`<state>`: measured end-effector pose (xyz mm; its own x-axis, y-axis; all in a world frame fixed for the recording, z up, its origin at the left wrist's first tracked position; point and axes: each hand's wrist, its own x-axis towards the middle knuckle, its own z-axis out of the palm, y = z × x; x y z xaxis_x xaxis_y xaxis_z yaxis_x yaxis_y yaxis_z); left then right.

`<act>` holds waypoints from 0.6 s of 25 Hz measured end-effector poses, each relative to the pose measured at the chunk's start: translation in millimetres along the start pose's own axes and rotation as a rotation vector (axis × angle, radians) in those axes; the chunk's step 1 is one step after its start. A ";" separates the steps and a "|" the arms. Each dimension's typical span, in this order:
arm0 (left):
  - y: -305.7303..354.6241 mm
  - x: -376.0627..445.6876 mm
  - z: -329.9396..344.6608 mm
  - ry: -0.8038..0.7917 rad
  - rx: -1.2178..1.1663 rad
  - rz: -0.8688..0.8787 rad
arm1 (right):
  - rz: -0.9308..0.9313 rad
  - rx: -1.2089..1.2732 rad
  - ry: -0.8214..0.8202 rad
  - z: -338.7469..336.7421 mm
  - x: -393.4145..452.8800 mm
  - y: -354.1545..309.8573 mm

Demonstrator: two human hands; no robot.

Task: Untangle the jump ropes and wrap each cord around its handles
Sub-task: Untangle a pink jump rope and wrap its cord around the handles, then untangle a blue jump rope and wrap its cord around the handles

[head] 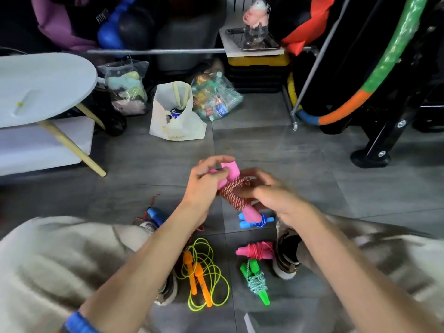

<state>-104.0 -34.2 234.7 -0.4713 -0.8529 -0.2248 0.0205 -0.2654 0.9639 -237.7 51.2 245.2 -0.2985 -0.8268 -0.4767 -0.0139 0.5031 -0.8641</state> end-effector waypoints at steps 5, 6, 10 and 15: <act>-70.2 35.6 -16.3 0.196 -0.254 -0.375 | 0.204 0.109 -0.065 -6.0 72.4 74.9; -94.3 42.4 -21.1 0.254 -0.198 -0.450 | 0.234 0.034 -0.099 -3.9 86.3 92.5; -179.5 64.8 -43.3 0.304 0.111 -0.655 | 0.340 -0.181 -0.170 5.5 140.3 161.7; -235.9 91.4 -96.8 0.427 0.552 -0.672 | 0.283 -0.628 -0.157 1.9 175.7 232.6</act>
<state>-66.5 -93.0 -27.1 0.1285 -0.7206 -0.6813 -0.6046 -0.6015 0.5222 -291.5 22.5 -39.8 -0.2319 -0.6455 -0.7277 -0.5181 0.7151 -0.4693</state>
